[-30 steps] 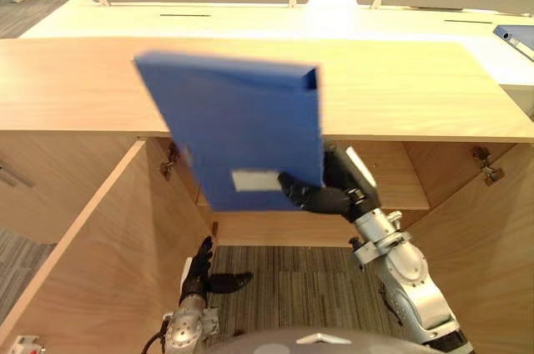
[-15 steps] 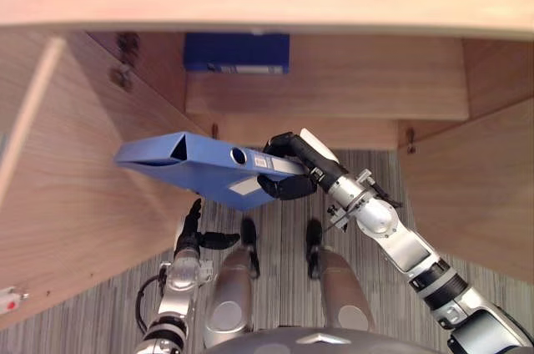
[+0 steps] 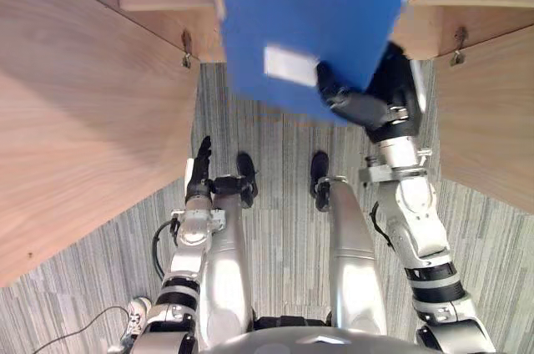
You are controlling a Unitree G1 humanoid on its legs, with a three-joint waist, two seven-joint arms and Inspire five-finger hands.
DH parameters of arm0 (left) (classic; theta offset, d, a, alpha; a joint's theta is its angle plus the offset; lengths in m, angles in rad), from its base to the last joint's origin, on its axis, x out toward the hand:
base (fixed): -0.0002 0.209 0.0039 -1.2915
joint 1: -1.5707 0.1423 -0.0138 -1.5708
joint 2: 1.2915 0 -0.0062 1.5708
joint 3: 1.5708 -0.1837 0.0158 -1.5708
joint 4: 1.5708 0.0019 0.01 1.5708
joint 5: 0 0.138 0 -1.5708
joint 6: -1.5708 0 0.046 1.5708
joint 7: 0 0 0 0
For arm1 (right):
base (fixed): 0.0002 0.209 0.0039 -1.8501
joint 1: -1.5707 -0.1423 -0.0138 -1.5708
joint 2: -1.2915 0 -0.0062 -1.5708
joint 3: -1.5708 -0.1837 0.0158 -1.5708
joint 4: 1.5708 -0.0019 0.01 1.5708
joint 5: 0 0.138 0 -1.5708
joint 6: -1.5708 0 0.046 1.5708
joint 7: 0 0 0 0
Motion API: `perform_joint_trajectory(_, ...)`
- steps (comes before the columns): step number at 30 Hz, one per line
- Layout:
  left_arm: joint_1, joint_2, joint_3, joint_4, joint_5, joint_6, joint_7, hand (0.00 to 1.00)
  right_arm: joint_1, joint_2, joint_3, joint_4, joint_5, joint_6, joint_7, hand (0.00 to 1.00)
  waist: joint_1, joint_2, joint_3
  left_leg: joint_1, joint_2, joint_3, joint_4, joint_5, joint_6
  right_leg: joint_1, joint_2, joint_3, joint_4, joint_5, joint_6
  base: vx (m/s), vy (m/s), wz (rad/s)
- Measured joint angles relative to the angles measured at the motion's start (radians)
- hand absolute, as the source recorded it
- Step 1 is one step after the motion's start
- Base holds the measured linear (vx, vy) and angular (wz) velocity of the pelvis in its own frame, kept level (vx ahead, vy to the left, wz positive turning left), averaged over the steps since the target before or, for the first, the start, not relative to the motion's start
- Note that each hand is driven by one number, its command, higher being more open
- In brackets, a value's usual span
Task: Walk over to the cabinet, pick up the folder, carry it to the office cabinet, place the folder inside the office cabinet, then close the office cabinet door
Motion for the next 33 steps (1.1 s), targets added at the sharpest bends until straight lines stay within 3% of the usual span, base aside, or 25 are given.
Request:
perform_joint_trajectory(10,-0.015,-0.023,0.03,-0.047,-0.018,0.001,0.0,1.0,-0.085,0.039,-0.13,0.06,0.347,-0.053,-0.018,0.0,0.014,0.001,0.011,-0.091,0.018,-0.008,0.098,-0.03,-0.003,-0.093,0.006,0.004,0.098,-0.032,0.001,-0.01,0.027,-0.02)
perform_joint_trajectory(15,-0.016,-0.031,0.038,-0.066,-0.02,0.004,0.003,1.0,-0.212,0.045,-0.145,0.083,0.55,-0.124,-0.025,0.0,0.019,0.001,0.011,-0.104,0.023,-0.01,0.108,-0.031,-0.003,-0.106,0.008,0.001,0.109,-0.033,-0.001,-0.02,0.058,0.0)
perform_joint_trajectory(20,-0.016,-0.051,0.039,-0.078,-0.023,0.019,0.015,1.0,-0.326,0.049,-0.178,0.128,0.612,-0.146,-0.045,0.0,0.026,0.001,0.011,-0.116,0.025,-0.017,0.107,-0.029,-0.004,-0.113,0.006,-0.008,0.109,-0.036,-0.005,0.0,0.076,0.04)
perform_joint_trajectory(33,-0.016,-0.066,0.035,-0.08,-0.061,0.021,0.042,1.0,-0.645,0.022,-0.256,0.371,0.77,-0.168,-0.206,0.0,0.03,0.001,0.007,-0.117,0.0,-0.037,0.044,0.007,-0.016,-0.105,-0.016,-0.038,0.071,-0.036,-0.006,0.0,0.074,0.09)
